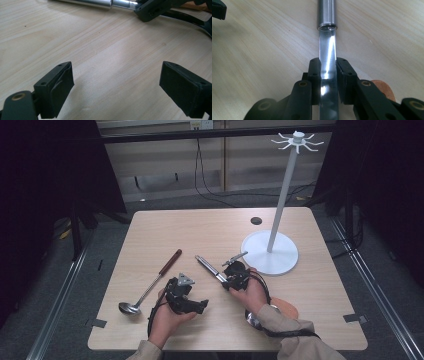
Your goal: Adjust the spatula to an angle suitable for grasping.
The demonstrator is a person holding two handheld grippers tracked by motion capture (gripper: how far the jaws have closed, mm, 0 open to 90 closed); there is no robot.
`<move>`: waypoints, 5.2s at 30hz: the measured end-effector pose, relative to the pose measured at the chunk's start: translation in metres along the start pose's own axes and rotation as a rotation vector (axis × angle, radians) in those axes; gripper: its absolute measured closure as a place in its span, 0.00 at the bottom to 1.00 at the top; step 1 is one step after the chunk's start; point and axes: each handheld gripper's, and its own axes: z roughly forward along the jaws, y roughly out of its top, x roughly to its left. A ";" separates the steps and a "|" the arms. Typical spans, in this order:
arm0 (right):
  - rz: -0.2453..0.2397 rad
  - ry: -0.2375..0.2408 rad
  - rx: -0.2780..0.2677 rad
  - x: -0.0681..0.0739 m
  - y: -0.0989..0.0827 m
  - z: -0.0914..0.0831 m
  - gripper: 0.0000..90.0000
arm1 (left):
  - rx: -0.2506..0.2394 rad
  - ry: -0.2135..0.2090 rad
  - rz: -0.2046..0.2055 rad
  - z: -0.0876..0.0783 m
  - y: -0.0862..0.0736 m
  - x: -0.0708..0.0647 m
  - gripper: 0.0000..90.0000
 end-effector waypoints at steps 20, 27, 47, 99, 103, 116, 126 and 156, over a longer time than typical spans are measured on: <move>0.092 0.008 -0.396 -0.013 0.002 -0.071 0.84 | 0.006 -0.002 0.006 0.003 0.002 -0.001 0.13; 0.126 -0.045 -0.533 -0.020 0.000 -0.093 0.84 | -0.002 -0.003 0.004 0.005 0.002 -0.001 0.13; 0.161 -0.109 -0.685 -0.025 -0.004 -0.120 0.84 | 0.004 -0.010 0.011 0.009 0.004 -0.001 0.13; 0.195 -0.260 -0.879 -0.043 -0.023 -0.169 0.84 | 0.007 -0.021 0.021 0.014 0.010 -0.005 0.13; 0.191 -0.278 -0.892 -0.045 -0.024 -0.176 0.84 | -0.004 -0.023 0.012 0.015 0.009 -0.005 0.13; 0.185 -0.321 -0.939 -0.050 -0.030 -0.198 0.84 | 0.016 -0.023 0.034 0.015 0.011 -0.007 0.13; 0.205 -0.339 -0.965 -0.053 -0.034 -0.203 0.84 | 0.019 -0.023 0.043 0.016 0.011 -0.007 0.13; 0.189 -0.444 -0.959 -0.076 -0.013 -0.180 0.84 | 0.020 -0.027 0.027 0.018 0.009 -0.003 0.13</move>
